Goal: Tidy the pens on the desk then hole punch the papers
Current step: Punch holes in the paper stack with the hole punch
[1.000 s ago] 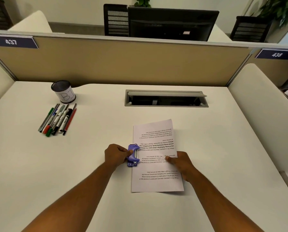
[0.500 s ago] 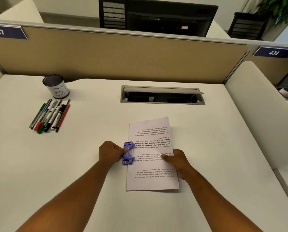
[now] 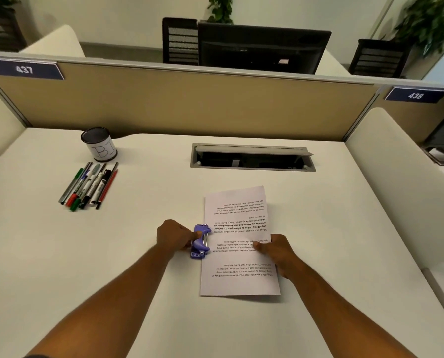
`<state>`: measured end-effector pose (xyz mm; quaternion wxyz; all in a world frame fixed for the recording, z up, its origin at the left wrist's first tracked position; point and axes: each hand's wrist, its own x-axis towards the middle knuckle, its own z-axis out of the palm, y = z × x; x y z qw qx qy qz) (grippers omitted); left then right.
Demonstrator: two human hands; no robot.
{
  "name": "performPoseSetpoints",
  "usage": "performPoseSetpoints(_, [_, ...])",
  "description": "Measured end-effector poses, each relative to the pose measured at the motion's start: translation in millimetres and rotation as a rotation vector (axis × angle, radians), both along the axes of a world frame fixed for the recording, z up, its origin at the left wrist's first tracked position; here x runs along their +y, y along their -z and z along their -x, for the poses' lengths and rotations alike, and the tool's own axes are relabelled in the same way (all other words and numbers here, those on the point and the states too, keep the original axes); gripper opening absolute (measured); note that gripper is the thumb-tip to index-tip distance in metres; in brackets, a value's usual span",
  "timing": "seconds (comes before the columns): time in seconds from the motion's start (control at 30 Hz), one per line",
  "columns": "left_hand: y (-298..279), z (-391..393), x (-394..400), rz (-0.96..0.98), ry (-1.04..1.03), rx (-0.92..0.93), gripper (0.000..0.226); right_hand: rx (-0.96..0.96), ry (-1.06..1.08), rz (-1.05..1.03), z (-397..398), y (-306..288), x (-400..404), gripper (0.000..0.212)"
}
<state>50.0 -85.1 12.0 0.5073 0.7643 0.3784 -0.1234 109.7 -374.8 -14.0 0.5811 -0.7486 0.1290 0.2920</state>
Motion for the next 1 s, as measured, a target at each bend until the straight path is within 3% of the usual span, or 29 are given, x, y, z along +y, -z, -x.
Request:
performPoseSetpoints(0.33, [4,16,-14,-0.169,-0.067,-0.121,0.042,-0.048,0.031,-0.024,-6,-12,-40,0.016])
performPoseSetpoints(0.47, [-2,18,-38,-0.325,-0.08,-0.301,0.032,-0.083,0.038,-0.075,-2,-17,-53,0.02])
performPoseSetpoints(0.57, [-9,10,-61,-0.201,-0.076,-0.47,0.014,-0.11,0.039,-0.116,1,-23,-62,0.022])
performPoseSetpoints(0.67, [-16,1,-83,-0.045,0.007,-0.559,0.02,-0.142,0.034,-0.143,2,-32,-69,0.023])
performPoseSetpoints(0.87, [-34,-19,-116,0.288,0.209,-0.343,0.038,-0.203,0.041,-0.227,-1,-53,-80,0.028])
performPoseSetpoints(1.0, [-40,-28,-136,0.266,0.122,-0.392,0.029,-0.274,0.058,-0.262,-5,-64,-84,0.027])
